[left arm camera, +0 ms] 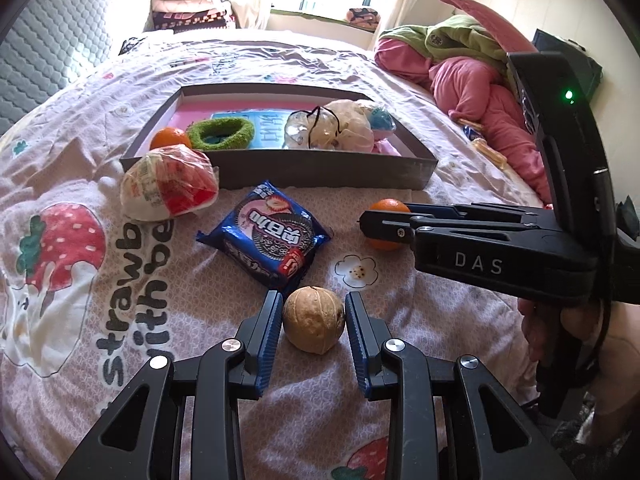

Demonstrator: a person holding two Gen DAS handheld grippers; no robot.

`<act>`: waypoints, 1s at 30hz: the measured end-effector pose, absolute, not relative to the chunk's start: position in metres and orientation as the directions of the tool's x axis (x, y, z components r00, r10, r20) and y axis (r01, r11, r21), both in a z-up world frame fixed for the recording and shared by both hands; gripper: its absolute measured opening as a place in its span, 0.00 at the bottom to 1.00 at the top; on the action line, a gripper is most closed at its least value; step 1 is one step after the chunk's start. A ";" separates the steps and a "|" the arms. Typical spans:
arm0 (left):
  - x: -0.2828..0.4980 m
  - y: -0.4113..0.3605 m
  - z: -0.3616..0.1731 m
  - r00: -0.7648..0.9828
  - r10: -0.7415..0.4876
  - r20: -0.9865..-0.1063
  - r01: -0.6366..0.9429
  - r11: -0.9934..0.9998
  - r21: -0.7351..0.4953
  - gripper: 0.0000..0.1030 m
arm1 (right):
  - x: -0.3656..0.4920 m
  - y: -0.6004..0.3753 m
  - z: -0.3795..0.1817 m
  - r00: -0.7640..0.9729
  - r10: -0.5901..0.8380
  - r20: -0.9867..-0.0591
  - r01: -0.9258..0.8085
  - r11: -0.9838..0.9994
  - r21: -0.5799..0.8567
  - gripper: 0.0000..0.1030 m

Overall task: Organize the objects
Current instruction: 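Close left gripper on walnut while right gripper closes on orange, then lift walnut with left gripper toward tray while right gripper carries orange over it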

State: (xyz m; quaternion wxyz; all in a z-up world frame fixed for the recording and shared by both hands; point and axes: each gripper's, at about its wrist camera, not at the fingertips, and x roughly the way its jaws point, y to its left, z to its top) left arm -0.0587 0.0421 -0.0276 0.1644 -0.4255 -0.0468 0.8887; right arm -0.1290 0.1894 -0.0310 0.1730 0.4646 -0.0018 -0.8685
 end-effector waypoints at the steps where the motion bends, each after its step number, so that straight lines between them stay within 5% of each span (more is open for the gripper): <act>1: -0.058 0.041 -0.026 -0.587 0.332 -0.738 -0.253 -0.942 -0.223 0.32 | -0.129 0.190 -0.031 -0.510 -0.302 -0.805 0.298 -0.941 0.164 0.34; 30: -0.078 0.029 0.013 -0.689 0.288 -0.665 -0.194 -0.957 -0.214 0.32 | -0.132 0.188 -0.004 -0.594 -0.335 -0.731 0.286 -0.938 0.196 0.34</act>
